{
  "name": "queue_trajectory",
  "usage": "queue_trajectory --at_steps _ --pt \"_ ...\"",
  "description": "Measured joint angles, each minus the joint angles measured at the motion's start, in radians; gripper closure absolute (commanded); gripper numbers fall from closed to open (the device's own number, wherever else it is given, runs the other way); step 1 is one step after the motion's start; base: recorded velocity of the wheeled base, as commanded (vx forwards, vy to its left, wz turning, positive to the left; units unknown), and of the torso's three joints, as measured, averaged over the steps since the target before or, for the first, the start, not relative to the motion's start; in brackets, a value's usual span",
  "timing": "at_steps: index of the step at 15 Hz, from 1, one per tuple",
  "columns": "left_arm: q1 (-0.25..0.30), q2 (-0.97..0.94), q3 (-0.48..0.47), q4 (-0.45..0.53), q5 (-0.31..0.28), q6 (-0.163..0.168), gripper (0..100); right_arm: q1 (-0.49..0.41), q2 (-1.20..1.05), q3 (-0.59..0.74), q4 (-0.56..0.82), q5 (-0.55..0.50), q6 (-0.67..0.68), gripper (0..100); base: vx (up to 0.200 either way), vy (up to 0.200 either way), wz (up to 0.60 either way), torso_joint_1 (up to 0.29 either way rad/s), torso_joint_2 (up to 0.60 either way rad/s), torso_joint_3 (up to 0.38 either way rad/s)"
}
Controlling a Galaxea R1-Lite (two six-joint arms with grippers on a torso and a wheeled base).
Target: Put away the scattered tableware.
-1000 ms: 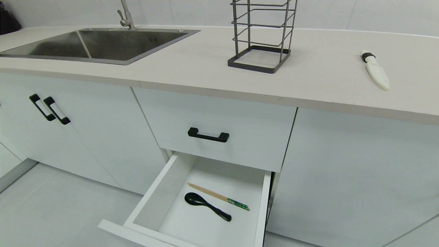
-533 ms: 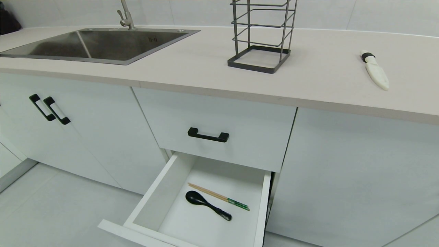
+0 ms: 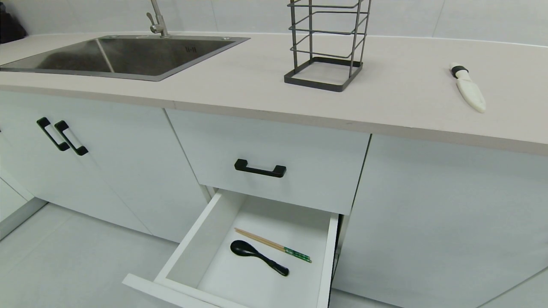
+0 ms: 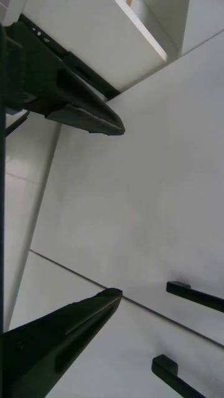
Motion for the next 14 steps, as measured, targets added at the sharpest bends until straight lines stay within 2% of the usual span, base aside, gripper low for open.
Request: queue_trajectory --at_steps 2,4,7,8,11,12,14 --pt "0.000 0.145 -0.039 0.017 -0.008 0.020 0 0.000 0.000 0.000 0.000 0.000 0.000 0 0.000 0.000 0.00 0.000 0.00 0.000" --pt "-0.001 0.286 -0.055 0.047 0.010 0.067 0 0.000 0.000 0.000 0.000 0.000 0.000 0 0.000 0.000 0.00 0.000 0.00 0.000" --pt "-0.034 0.475 -0.059 0.156 0.056 0.119 0 0.000 0.000 0.000 0.001 0.000 0.000 0 0.000 0.000 0.00 0.000 0.00 0.000" --pt "-0.065 0.516 -0.056 0.186 0.104 0.123 0 0.000 0.000 0.000 0.001 0.000 0.000 0 0.000 0.000 0.00 0.000 0.00 0.000" --pt "-0.190 0.597 -0.028 0.252 0.326 0.125 0 0.000 0.000 0.000 0.001 0.000 0.000 0 0.000 0.000 0.00 0.000 0.00 0.000" --pt "-0.218 0.621 -0.015 0.263 0.360 0.125 0 0.000 0.000 0.000 0.001 0.000 0.000 0 0.000 0.000 0.00 0.000 0.00 0.000" --pt "-0.239 0.654 -0.005 0.271 0.391 0.124 0 0.000 0.000 0.000 0.001 0.000 0.000 0 0.000 0.000 0.00 0.000 0.00 0.000"
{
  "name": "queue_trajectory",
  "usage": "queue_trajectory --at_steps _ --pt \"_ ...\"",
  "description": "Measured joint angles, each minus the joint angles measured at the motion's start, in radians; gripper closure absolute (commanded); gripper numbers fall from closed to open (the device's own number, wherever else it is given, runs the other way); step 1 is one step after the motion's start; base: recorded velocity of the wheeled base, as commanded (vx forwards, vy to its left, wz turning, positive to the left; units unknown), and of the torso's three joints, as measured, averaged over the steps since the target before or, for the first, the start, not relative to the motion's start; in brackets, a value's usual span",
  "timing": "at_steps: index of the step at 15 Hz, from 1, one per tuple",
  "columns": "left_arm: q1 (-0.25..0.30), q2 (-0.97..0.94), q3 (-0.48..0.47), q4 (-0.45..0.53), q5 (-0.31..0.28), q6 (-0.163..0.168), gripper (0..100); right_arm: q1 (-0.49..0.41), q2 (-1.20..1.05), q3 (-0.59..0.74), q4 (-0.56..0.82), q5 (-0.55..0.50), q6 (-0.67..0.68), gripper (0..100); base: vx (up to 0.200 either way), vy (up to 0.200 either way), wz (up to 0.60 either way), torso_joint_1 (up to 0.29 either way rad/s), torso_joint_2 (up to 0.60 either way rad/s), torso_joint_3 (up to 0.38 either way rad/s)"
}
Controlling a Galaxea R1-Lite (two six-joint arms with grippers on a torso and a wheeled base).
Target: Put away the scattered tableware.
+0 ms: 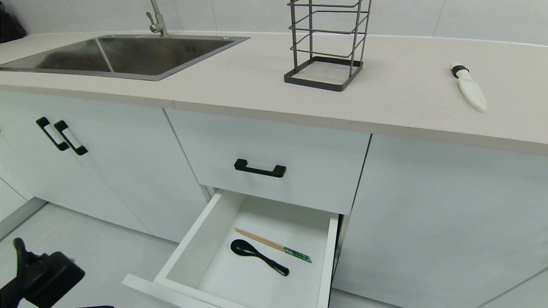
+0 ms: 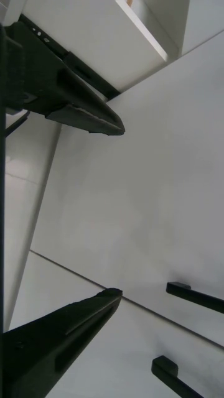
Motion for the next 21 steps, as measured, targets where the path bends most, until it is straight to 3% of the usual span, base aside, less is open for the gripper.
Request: queue_trajectory --at_steps 3,7,12,15,21 --pt "-0.029 0.054 0.028 0.030 0.116 0.001 0 0.000 0.000 0.000 0.000 0.000 0.000 0 0.000 0.000 0.00 0.000 0.00 0.000" --pt "-0.063 0.144 0.062 -0.094 0.123 0.001 0 0.000 0.000 0.000 0.000 0.000 0.000 0 0.000 0.000 0.00 0.000 0.00 0.000" --pt "-0.071 0.244 0.065 -0.149 0.121 0.001 0 0.000 0.000 0.000 0.000 0.000 0.000 0 0.000 0.000 0.00 0.000 0.00 0.000" --pt "-0.078 0.309 0.065 -0.241 0.121 0.001 0 0.000 0.000 0.000 0.000 0.000 0.000 0 0.000 0.000 0.00 0.000 0.00 0.000" --pt "-0.083 0.367 0.058 -0.273 0.123 0.000 0 0.000 0.000 0.000 0.000 0.000 0.000 0 0.000 0.000 0.00 0.000 0.00 0.000"
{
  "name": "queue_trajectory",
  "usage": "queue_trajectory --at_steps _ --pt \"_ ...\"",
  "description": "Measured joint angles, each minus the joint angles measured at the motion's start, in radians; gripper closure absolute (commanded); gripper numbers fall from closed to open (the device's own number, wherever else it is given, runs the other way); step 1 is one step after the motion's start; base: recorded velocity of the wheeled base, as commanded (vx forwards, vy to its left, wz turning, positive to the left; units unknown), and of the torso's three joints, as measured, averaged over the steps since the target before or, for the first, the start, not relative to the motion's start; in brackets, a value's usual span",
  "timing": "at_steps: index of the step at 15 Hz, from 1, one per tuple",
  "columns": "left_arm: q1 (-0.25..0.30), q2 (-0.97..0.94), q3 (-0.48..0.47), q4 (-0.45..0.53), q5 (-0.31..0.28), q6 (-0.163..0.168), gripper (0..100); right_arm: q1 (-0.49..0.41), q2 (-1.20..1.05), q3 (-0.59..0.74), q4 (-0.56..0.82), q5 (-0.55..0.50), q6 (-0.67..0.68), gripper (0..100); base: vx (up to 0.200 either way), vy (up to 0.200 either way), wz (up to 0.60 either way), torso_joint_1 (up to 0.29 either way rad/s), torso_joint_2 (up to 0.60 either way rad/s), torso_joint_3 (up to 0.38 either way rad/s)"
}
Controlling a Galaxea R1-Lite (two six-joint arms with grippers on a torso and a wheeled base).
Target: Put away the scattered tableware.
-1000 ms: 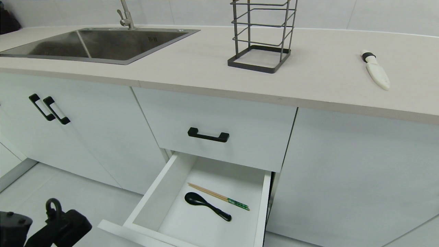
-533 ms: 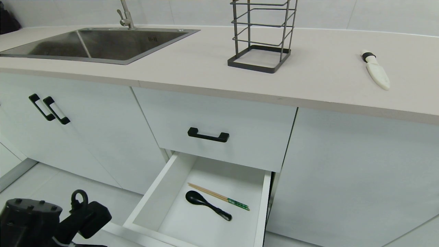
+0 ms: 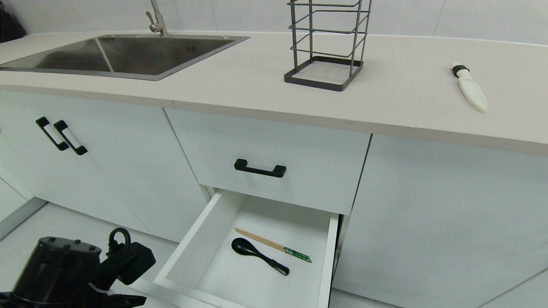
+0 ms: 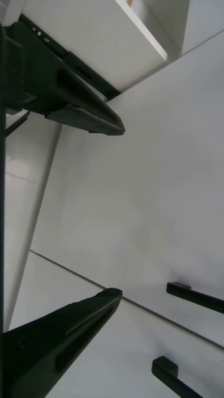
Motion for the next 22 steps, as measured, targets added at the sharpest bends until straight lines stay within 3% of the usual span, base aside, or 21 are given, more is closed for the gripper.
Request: queue_trajectory --at_steps 3,12,22 --pt "0.000 0.033 0.001 -0.066 0.004 -0.001 0 0.000 0.000 0.000 0.000 0.000 0.000 0 0.000 0.000 0.00 0.000 0.00 0.000" --pt "0.000 0.084 -0.006 -0.136 0.010 -0.003 0 0.000 0.000 0.000 0.000 0.000 0.000 0 0.000 0.000 0.00 0.000 0.00 0.000" --pt "0.001 0.117 -0.047 -0.138 0.017 0.000 0 0.000 0.000 0.000 0.000 0.000 0.000 0 0.000 0.000 0.00 0.000 0.00 0.000"
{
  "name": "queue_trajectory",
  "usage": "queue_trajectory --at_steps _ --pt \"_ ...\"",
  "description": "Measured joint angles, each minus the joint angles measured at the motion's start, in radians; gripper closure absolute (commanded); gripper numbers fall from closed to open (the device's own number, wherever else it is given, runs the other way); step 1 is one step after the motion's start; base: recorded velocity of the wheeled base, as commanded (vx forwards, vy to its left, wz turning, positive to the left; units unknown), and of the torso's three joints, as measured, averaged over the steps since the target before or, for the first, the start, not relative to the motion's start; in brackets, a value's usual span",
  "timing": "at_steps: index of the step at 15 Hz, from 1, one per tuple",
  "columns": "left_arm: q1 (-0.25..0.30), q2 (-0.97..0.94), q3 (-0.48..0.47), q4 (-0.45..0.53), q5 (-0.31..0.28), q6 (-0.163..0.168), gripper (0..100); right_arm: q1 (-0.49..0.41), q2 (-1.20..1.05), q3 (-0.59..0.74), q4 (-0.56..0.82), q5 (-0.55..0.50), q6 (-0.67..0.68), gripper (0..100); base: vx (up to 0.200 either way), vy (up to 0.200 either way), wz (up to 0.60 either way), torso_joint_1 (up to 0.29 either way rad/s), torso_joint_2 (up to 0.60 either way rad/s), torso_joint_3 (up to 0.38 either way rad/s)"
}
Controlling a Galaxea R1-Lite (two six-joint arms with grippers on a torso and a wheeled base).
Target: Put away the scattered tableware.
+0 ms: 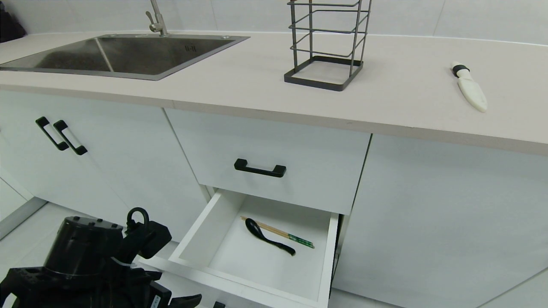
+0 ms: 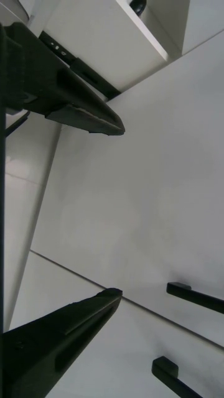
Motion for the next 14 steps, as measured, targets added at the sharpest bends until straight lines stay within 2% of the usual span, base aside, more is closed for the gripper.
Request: queue_trajectory --at_steps 14 --pt "0.000 0.075 -0.098 -0.004 0.012 0.001 0 0.000 0.000 0.000 0.000 0.000 0.000 0 0.000 0.000 0.00 0.000 0.00 0.000"
